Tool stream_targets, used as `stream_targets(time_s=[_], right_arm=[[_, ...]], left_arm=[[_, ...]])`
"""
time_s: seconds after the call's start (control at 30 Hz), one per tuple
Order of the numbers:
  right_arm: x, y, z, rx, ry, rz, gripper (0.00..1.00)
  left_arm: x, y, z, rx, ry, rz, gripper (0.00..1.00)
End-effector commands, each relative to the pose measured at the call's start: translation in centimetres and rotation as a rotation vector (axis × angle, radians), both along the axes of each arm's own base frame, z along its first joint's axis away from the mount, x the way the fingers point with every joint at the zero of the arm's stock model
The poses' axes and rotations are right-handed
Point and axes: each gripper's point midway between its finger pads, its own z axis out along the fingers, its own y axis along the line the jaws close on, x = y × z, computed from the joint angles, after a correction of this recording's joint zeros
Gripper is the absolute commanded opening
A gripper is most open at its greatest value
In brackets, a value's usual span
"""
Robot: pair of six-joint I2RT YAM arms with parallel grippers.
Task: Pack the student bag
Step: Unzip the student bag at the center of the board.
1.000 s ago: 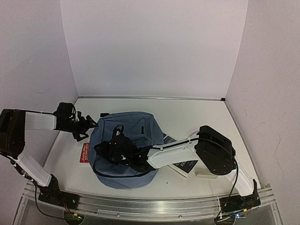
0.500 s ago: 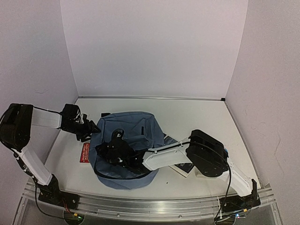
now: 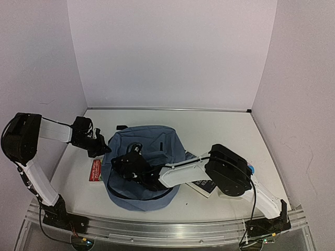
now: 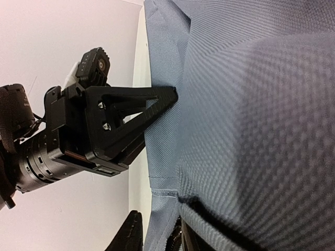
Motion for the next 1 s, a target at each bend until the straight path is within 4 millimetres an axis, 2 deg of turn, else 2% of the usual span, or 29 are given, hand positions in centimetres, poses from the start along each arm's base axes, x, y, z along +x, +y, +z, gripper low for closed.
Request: stream_targets(time_s=[0.0, 0.1, 0.27, 0.4, 0.6, 0.8, 0.97], right_arm=[[2.2, -0.8, -1.0, -0.011, 0.008, -0.075, 0.27], [1.9, -1.3, -1.9, -0.020, 0.043, -0.079, 0.30], [1.3, -2.5, -3.5, -0.039, 0.085, -0.097, 0.32], [1.6, -2.2, -3.2, -0.029, 0.076, -0.103, 0.32], [2.3, -1.6, -3.3, -0.015, 0.074, -0.101, 0.31], [3.8, -1.6, -2.9, 0.017, 0.058, -0.114, 0.23], [4.0, -1.4, -1.9, 0.031, 0.028, -0.103, 0.09]], left_arm=[[0.6, -0.3, 0.7, 0.004, -0.029, -0.004, 0.00], [0.5, -0.1, 1.1, 0.007, -0.051, 0.002, 0.00], [0.2, -0.3, 2.9, -0.020, -0.141, 0.002, 0.00], [-0.2, -0.8, 4.7, -0.069, -0.211, -0.012, 0.00], [-0.9, -1.1, 5.5, -0.076, -0.229, -0.045, 0.00], [-1.7, -1.3, 5.4, -0.096, -0.217, -0.055, 0.00], [-1.9, -1.2, 5.6, -0.091, -0.214, -0.054, 0.00]])
